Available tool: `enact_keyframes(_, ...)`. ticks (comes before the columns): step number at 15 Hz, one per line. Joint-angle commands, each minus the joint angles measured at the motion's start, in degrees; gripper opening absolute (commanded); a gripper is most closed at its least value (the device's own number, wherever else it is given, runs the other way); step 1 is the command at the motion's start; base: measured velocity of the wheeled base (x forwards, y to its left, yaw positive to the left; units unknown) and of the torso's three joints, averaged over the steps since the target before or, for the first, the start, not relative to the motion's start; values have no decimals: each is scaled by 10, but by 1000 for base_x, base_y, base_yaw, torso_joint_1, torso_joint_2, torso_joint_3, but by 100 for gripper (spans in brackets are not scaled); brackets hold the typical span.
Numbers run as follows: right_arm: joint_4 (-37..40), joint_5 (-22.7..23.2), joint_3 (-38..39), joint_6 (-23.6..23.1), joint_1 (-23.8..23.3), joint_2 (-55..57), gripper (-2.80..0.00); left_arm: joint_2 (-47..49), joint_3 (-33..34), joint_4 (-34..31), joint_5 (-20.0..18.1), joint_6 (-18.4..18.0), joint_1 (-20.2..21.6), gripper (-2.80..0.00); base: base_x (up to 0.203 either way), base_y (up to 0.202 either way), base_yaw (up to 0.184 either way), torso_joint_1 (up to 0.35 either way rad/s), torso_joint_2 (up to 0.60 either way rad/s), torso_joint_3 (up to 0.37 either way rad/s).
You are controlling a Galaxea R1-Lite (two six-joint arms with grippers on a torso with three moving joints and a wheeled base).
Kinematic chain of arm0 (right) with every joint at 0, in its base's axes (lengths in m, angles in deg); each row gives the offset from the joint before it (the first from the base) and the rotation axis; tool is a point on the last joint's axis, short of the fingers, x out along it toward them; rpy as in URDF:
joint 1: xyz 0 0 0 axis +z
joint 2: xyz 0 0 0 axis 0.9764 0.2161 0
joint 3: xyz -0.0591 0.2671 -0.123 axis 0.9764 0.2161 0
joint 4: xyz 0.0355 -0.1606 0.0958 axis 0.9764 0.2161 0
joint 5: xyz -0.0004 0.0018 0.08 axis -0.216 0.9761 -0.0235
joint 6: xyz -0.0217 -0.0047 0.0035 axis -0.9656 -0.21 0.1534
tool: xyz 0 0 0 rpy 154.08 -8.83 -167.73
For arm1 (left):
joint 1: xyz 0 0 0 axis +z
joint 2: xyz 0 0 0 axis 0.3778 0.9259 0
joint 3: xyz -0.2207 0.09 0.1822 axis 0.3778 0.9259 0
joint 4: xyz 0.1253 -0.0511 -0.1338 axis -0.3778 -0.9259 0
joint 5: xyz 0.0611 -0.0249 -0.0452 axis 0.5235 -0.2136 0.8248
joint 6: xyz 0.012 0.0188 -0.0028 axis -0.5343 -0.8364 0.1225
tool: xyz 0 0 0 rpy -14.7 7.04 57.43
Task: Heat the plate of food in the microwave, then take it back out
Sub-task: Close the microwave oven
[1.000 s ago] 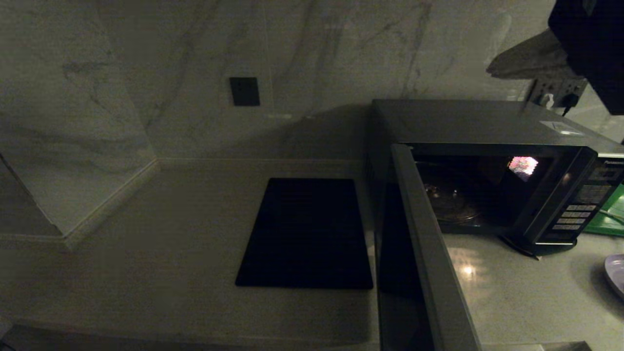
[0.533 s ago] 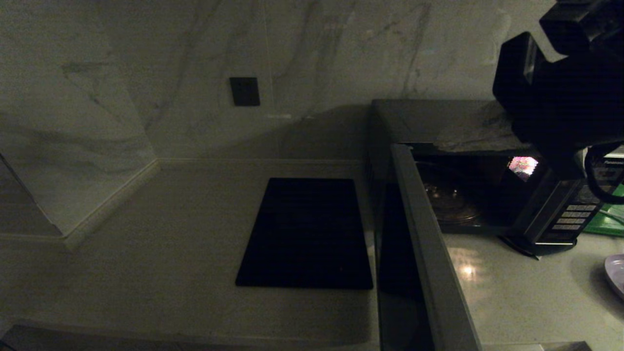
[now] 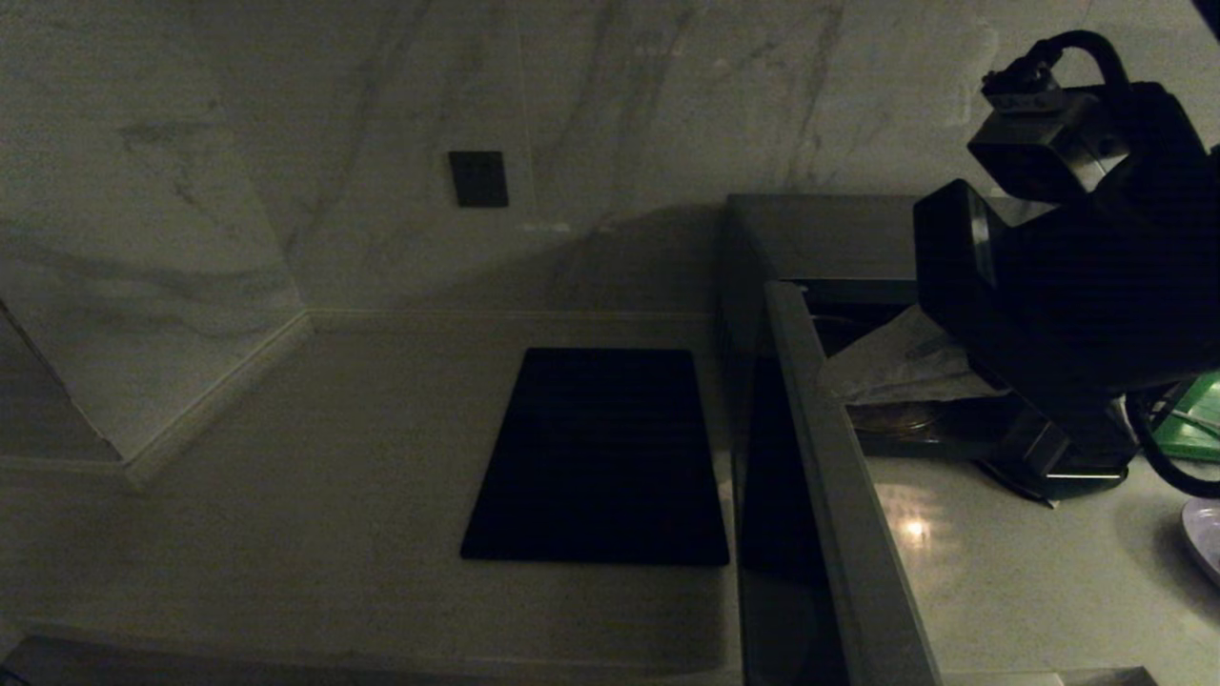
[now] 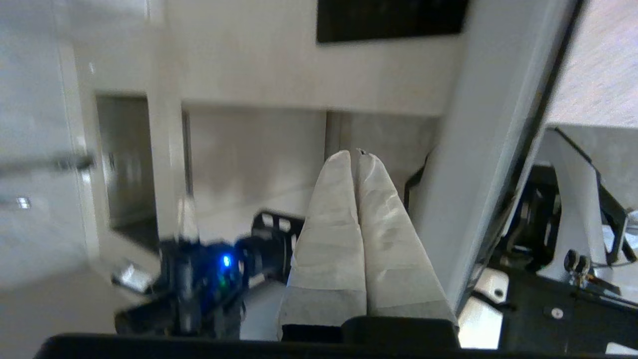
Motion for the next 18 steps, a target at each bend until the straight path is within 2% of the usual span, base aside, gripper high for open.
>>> enact_keyframes(1,6,2,-1,2,24,21,-280,0,0,0,0,1,0,-280,0,0,0,0,0,0)
enact_keyframes(4,23,2,-1,4,38,46,-280,1,0,0,0,1,0,-280,0,0,0,0,0,0)
enact_keyframes(12,51,-3,4,35,39,76,-280,1,0,0,0,1,0,-280,0,0,0,0,0,0)
enact_keyframes(18,67,-35,6,49,38,88,-280,1,0,0,0,1,0,-280,0,0,0,0,0,0)
